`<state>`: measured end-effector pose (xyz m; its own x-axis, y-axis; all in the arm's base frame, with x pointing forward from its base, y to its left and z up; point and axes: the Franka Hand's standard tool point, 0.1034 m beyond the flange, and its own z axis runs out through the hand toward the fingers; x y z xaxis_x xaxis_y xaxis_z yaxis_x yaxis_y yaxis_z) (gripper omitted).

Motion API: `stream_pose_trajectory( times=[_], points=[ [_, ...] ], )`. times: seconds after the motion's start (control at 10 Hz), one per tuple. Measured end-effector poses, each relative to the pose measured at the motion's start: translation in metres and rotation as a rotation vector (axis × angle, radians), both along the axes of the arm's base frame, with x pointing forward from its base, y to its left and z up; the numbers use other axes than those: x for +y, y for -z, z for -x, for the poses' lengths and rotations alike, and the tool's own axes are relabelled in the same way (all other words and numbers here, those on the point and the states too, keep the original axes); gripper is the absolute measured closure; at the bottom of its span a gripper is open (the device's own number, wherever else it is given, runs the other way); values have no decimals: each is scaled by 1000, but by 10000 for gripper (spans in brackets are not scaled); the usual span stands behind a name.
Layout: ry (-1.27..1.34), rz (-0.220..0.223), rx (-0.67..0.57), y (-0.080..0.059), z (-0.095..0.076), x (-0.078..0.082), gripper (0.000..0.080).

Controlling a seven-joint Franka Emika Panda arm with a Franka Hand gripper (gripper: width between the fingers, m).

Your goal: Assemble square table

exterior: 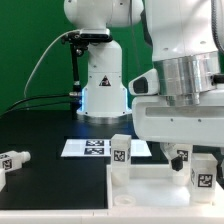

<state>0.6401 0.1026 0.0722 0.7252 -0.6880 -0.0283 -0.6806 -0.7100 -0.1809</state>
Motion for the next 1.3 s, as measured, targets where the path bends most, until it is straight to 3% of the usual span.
stream_pose_trajectory(
  times=[0.2, 0.3, 0.4, 0.5, 0.7, 0.8, 0.9, 1.1, 1.3],
  points=[
    [-156, 29, -18, 0, 0, -1, 151],
    [-397, 69, -48, -6, -3, 13, 151],
    [-483, 87, -66, -6, 1, 22, 151],
    [-453, 83, -61, -5, 1, 20, 151],
    [-431, 82, -57, -4, 1, 19, 417],
    [-342, 74, -42, -3, 2, 17, 417],
    [-255, 69, -27, -2, 2, 11, 499],
    [-13, 48, 24, -4, 1, 1, 508],
    [312, 19, 67, -4, 2, 5, 509]
  ],
)
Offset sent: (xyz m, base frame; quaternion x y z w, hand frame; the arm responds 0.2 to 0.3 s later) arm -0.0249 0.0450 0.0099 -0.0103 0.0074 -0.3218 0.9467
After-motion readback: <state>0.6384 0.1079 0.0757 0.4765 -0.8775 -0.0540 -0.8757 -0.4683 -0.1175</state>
